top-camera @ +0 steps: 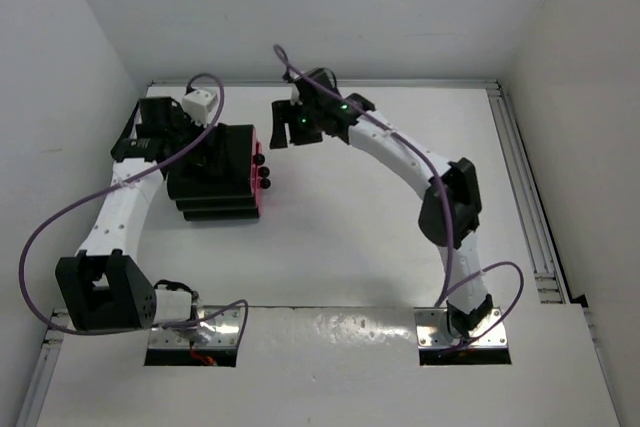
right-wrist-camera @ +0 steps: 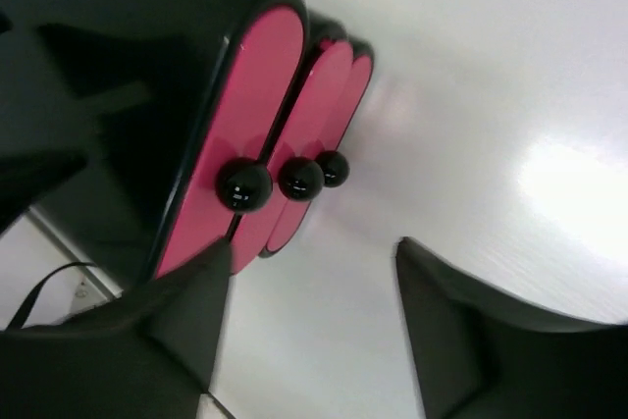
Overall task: Sort the stationery into containers
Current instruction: Close the drawer in the storage box, then reset both arms
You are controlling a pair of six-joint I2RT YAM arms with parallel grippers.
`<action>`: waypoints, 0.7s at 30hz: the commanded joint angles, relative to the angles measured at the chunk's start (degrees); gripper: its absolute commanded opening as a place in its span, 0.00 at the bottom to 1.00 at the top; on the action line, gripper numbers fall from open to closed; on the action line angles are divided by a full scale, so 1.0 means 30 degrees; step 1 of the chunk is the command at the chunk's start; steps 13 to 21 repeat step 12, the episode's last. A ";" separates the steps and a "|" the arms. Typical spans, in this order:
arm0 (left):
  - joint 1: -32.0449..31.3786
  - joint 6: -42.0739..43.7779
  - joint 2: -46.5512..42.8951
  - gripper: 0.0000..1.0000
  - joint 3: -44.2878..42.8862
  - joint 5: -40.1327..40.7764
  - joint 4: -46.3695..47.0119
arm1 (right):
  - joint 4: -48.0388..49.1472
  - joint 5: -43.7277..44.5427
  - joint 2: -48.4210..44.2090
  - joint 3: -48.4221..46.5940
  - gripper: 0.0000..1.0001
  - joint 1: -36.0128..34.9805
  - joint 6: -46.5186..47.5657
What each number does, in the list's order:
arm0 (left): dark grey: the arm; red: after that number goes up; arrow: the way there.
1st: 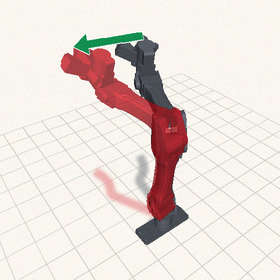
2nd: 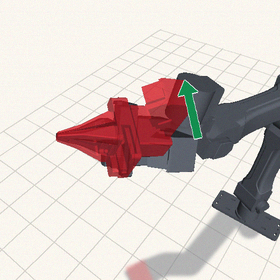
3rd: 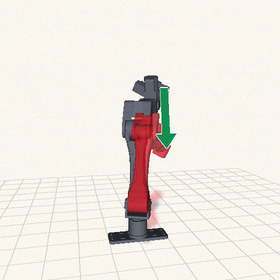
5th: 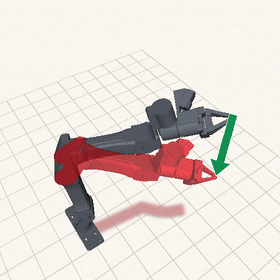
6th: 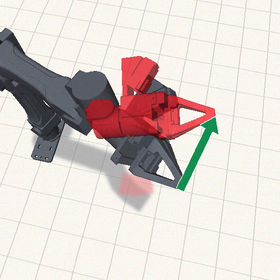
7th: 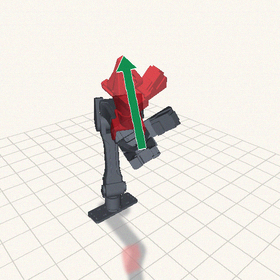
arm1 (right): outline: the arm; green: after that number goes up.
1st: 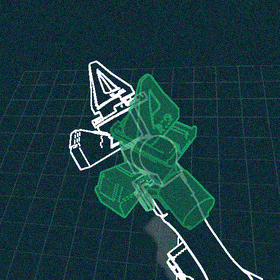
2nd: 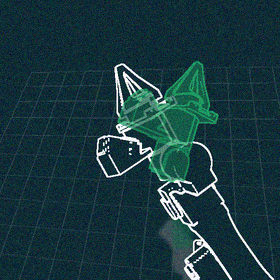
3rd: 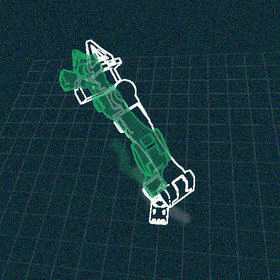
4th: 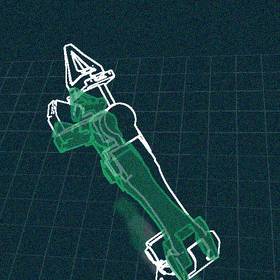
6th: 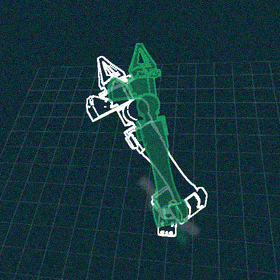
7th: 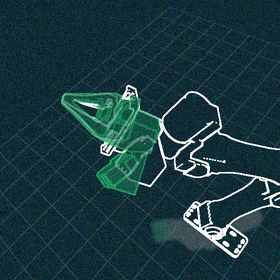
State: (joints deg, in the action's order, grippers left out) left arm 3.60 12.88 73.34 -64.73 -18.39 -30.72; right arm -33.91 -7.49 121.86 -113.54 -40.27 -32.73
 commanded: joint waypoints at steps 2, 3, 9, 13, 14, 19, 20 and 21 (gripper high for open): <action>-0.0171 -0.0073 0.1332 1.00 -0.4921 0.2405 -0.2648 | -0.0179 -0.0317 -0.3788 0.0578 0.74 0.1878 0.2876; -0.0260 -0.0105 0.1943 1.00 -0.5749 0.2700 -0.3028 | -0.0413 -0.0230 -0.4143 0.0725 0.77 0.2200 0.3260; -0.0700 -0.0369 0.2361 1.00 -0.7752 0.2880 -0.4292 | -0.1879 0.0005 -0.7331 0.3153 0.99 0.5568 0.5167; -0.0759 -0.0456 0.2242 1.00 -0.7428 0.2294 -0.4233 | -0.2026 0.0239 -0.8594 0.4386 0.99 0.7150 0.5256; -0.0759 -0.0456 0.2242 1.00 -0.7428 0.2294 -0.4233 | -0.2026 0.0239 -0.8594 0.4386 0.99 0.7150 0.5256; -0.0759 -0.0456 0.2242 1.00 -0.7428 0.2294 -0.4233 | -0.2026 0.0239 -0.8594 0.4386 0.99 0.7150 0.5256; -0.0759 -0.0456 0.2242 1.00 -0.7428 0.2294 -0.4233 | -0.2026 0.0239 -0.8594 0.4386 0.99 0.7150 0.5256; -0.0759 -0.0456 0.2242 1.00 -0.7428 0.2294 -0.4233 | -0.2026 0.0239 -0.8594 0.4386 0.99 0.7150 0.5256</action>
